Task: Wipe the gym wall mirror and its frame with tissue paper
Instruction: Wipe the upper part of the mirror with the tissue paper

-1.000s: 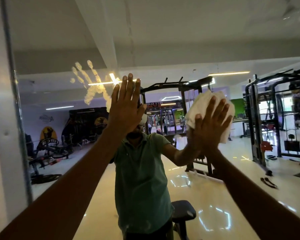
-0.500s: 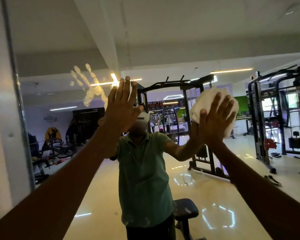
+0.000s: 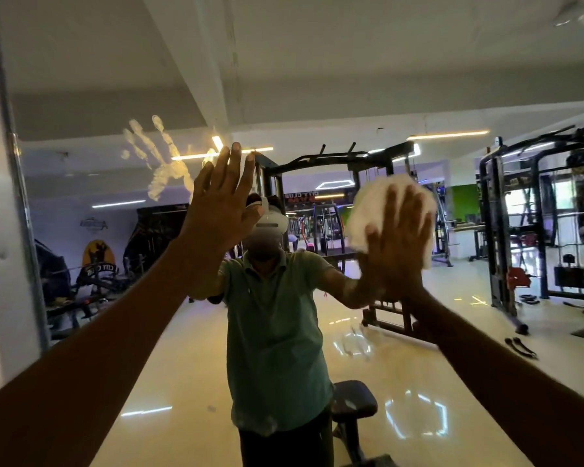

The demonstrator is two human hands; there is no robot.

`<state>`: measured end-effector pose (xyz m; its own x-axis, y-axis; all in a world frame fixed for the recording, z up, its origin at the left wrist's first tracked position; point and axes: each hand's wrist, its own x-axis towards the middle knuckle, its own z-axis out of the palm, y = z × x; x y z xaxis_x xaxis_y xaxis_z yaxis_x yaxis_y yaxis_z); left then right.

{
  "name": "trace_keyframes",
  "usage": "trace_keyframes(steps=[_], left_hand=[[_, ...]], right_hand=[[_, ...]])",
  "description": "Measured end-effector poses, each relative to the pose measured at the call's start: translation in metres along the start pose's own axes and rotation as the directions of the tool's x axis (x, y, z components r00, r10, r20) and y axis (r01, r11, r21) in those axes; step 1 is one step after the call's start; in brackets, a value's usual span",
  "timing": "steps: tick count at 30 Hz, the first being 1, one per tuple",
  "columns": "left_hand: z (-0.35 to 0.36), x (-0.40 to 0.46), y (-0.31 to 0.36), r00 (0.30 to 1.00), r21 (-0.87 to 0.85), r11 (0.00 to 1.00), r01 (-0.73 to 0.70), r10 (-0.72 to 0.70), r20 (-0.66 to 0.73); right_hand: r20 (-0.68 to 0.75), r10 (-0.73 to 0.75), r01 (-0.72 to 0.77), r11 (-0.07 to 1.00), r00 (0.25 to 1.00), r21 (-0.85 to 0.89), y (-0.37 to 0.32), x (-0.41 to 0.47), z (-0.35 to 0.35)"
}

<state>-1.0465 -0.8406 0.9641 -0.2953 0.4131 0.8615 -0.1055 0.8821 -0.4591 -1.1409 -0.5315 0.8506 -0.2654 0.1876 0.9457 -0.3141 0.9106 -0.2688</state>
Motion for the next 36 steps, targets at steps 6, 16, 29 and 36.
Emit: trace_keyframes(steps=[6,16,29,36], left_hand=[[0.006,0.002,0.006,0.998,-0.001,0.999,0.050,-0.050,0.040],[0.005,0.000,0.006,0.997,0.005,0.998,0.058,-0.059,0.049],[-0.004,-0.006,-0.015,0.998,0.017,0.999,-0.050,0.050,-0.024],[0.006,-0.005,-0.003,0.999,-0.012,1.000,0.027,-0.027,0.016]], right_hand=[[-0.051,0.409,-0.400,0.907,0.911,0.131,-0.091,-0.016,0.001],[-0.011,-0.111,0.111,0.994,0.994,-0.017,-0.009,0.037,-0.011],[0.074,-0.632,0.633,0.774,0.772,0.012,-0.080,0.036,-0.013],[-0.014,0.089,-0.088,0.994,0.996,0.066,-0.030,0.095,-0.029]])
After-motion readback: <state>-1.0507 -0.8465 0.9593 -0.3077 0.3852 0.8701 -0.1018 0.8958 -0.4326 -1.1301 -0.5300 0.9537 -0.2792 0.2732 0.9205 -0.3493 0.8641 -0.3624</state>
